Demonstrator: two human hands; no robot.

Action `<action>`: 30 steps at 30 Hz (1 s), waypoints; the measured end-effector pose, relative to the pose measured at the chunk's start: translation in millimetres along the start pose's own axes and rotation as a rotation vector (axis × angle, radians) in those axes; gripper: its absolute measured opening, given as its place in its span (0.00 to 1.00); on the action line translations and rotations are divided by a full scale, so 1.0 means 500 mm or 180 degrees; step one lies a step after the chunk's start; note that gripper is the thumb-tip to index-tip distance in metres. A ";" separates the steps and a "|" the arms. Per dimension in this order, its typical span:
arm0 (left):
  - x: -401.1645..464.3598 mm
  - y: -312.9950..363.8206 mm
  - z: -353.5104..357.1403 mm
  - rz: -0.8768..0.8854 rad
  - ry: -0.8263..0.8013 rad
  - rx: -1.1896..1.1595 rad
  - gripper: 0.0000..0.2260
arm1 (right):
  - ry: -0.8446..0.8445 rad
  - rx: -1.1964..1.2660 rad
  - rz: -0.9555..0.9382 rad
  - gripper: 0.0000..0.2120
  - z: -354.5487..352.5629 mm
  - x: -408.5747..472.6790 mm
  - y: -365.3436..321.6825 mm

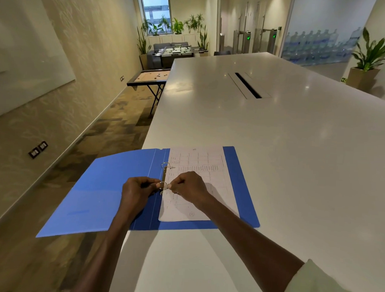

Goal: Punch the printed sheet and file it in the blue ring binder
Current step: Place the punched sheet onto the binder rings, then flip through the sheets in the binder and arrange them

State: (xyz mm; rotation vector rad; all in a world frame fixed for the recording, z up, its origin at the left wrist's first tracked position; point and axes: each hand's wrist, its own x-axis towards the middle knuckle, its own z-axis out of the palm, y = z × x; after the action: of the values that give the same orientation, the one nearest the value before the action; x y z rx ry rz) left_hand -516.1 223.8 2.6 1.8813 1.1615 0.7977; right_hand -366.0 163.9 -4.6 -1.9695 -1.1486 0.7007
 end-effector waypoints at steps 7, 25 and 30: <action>-0.027 0.029 0.042 -0.0064 0.0529 0.0313 0.29 | 0.0816 -0.0160 -0.0182 0.10 -0.071 -0.085 0.048; -0.092 0.073 0.175 0.0051 -0.0249 0.0720 0.29 | 0.0864 -0.2570 0.0718 0.49 -0.082 -0.186 0.079; -0.087 0.067 0.167 0.0005 -0.0207 0.0674 0.26 | 0.0692 -0.2956 0.0692 0.43 -0.082 -0.171 0.062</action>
State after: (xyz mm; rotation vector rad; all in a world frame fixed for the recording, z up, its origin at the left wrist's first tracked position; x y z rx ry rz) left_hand -450.6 150.8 -16.0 2.0645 1.2440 0.6295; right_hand -358.8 64.7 1.4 -2.8784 -1.2492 -0.0007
